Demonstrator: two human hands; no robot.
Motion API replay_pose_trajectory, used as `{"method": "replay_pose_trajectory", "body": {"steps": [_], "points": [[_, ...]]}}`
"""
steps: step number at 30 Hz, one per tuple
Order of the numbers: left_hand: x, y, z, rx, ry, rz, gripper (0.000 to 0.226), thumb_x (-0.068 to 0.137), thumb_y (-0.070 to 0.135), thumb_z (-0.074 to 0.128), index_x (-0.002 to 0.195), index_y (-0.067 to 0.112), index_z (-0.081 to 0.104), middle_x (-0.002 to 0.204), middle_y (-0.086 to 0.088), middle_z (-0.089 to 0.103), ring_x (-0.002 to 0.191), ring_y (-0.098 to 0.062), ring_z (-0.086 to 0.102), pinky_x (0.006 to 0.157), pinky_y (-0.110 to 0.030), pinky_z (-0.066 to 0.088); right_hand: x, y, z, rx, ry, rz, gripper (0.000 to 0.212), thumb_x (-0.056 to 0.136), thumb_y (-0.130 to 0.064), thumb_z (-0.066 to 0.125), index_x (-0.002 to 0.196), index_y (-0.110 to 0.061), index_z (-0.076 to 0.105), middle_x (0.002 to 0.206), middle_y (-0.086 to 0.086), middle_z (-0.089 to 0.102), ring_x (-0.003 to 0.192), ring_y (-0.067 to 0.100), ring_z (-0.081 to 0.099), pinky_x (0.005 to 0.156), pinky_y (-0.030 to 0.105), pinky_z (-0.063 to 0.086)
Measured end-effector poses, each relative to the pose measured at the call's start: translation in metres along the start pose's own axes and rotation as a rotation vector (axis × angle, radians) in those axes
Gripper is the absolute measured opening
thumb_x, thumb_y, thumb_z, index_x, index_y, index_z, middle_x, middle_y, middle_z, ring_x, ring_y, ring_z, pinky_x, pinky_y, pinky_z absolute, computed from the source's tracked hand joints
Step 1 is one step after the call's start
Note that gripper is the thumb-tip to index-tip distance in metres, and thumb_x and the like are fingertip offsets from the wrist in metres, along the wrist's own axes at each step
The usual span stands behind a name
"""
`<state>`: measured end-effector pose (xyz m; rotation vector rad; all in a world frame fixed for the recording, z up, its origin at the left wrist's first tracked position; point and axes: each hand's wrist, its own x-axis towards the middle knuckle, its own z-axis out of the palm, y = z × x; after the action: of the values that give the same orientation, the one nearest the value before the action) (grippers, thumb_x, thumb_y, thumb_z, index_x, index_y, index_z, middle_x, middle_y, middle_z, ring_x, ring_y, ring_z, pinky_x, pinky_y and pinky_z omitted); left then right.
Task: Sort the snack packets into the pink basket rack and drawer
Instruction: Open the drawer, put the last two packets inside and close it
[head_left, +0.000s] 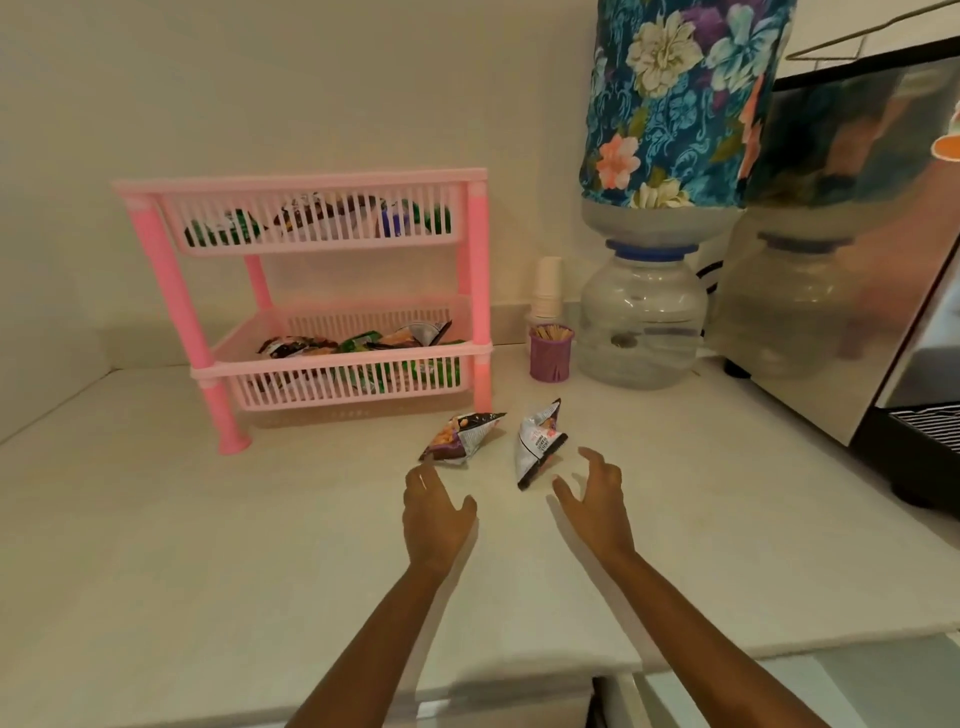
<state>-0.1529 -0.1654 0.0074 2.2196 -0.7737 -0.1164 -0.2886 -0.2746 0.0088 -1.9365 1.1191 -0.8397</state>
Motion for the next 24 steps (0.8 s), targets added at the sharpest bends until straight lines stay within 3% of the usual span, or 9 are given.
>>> {"method": "replay_pose_trajectory", "body": {"steps": [3, 7, 13, 16, 19, 24], "points": [[0.037, -0.008, 0.005, 0.089, -0.049, 0.057, 0.081, 0.083, 0.027, 0.066, 0.146, 0.008, 0.018, 0.149, -0.013, 0.03, 0.135, -0.027, 0.035, 0.106, -0.036, 0.037, 0.027, -0.003, 0.011, 0.014, -0.016, 0.079, 0.065, 0.085, -0.029, 0.062, 0.14, -0.016, 0.029, 0.142, 0.017, 0.032, 0.124, 0.033, 0.048, 0.099, 0.042, 0.043], [0.074, -0.013, 0.014, 0.195, -0.131, 0.113, 0.091, 0.082, 0.036, 0.066, 0.148, 0.008, 0.01, 0.153, -0.013, 0.025, 0.141, -0.027, 0.026, 0.112, -0.038, 0.031, 0.048, -0.003, 0.024, 0.015, -0.025, 0.151, 0.073, 0.081, -0.037, 0.065, 0.141, -0.021, 0.025, 0.142, 0.015, 0.034, 0.125, 0.031, 0.045, 0.097, 0.041, 0.041], [0.1, -0.02, 0.024, 0.187, -0.192, 0.183, 0.077, 0.083, 0.035, 0.061, 0.146, 0.018, 0.02, 0.132, -0.012, 0.048, 0.122, -0.026, 0.046, 0.099, -0.038, 0.042, 0.062, 0.001, 0.04, 0.052, -0.025, 0.229, 0.078, 0.08, -0.035, 0.068, 0.142, -0.018, 0.024, 0.143, 0.017, 0.037, 0.128, 0.032, 0.043, 0.101, 0.042, 0.04], [0.104, -0.022, 0.027, 0.165, -0.182, 0.171, 0.07, 0.087, 0.037, 0.056, 0.146, 0.024, 0.022, 0.124, -0.013, 0.053, 0.114, -0.029, 0.053, 0.095, -0.037, 0.045, 0.063, -0.001, 0.044, 0.069, 0.007, 0.222, 0.072, 0.082, -0.03, 0.066, 0.141, -0.019, 0.027, 0.138, 0.017, 0.042, 0.125, 0.031, 0.045, 0.1, 0.039, 0.04], [0.105, -0.023, 0.027, 0.167, -0.142, 0.146, 0.062, 0.09, 0.041, 0.05, 0.145, 0.025, 0.026, 0.117, -0.014, 0.057, 0.108, -0.029, 0.056, 0.092, -0.038, 0.045, 0.062, -0.004, 0.049, 0.072, 0.047, 0.175, 0.052, 0.089, -0.023, 0.058, 0.136, -0.017, 0.038, 0.131, 0.017, 0.051, 0.119, 0.031, 0.051, 0.098, 0.04, 0.044], [0.097, -0.023, 0.024, 0.052, -0.098, 0.099, 0.046, 0.095, 0.037, 0.041, 0.138, 0.023, 0.038, 0.107, -0.014, 0.062, 0.1, -0.029, 0.059, 0.087, -0.039, 0.047, 0.061, -0.009, 0.051, 0.11, 0.155, 0.222, 0.028, 0.094, -0.02, 0.048, 0.115, -0.008, 0.062, 0.119, 0.018, 0.062, 0.11, 0.03, 0.056, 0.084, 0.03, 0.042]]}}
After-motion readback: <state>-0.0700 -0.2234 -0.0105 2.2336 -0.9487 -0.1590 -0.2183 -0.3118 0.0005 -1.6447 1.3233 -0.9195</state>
